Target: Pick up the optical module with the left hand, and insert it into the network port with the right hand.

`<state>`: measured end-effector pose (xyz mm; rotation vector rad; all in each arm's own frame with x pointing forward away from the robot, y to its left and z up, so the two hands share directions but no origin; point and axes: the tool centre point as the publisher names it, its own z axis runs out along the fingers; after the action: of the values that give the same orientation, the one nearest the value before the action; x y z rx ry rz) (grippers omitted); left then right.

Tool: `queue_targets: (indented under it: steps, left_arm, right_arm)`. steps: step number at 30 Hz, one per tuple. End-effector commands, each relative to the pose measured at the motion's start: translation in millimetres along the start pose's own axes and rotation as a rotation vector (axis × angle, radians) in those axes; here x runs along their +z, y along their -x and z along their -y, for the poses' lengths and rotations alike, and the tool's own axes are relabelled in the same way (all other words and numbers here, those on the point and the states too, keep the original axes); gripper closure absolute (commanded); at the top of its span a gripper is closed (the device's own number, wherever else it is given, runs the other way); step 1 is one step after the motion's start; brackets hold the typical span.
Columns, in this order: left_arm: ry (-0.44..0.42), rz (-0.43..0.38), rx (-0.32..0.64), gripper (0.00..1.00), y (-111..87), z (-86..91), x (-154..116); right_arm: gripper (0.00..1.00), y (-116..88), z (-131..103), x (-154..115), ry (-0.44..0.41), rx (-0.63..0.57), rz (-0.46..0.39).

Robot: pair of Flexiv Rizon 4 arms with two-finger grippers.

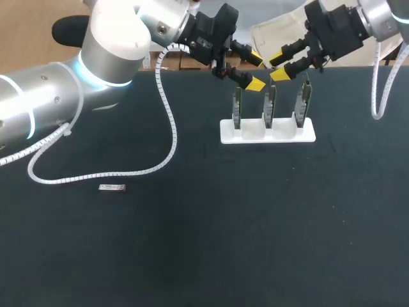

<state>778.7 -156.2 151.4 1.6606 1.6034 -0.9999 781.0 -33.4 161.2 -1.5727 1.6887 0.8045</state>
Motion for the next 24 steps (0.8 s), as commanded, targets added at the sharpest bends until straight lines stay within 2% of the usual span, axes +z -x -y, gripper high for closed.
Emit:
queue_targets:
  steps: [1, 9, 22, 23, 24]
  left_arm:
    - [0.001, 0.001, 0.001, 0.0, -0.4, -0.2, 0]
    - [0.001, 0.001, 0.001, 0.0, -0.4, -0.2, 0]
    - [0.001, 0.001, 0.001, 0.0, -0.4, -0.2, 0]
    - [0.001, 0.001, 0.001, 0.0, -0.4, -0.2, 0]
    - [0.001, 0.001, 0.001, 0.0, -0.4, -0.2, 0]
  right_arm:
    - [0.0, 0, 3, -8, 0.0, 0.019, 0.033]
    - [0.0, -1, 6, -31, 0.052, 0.12, 0.135]
    - [0.0, -7, 1, -48, 0.058, 0.136, 0.149]
    - [0.08, -7, 1, -48, 0.053, 0.136, 0.151]
    - [0.67, -7, 1, -48, 0.048, 0.134, 0.157]
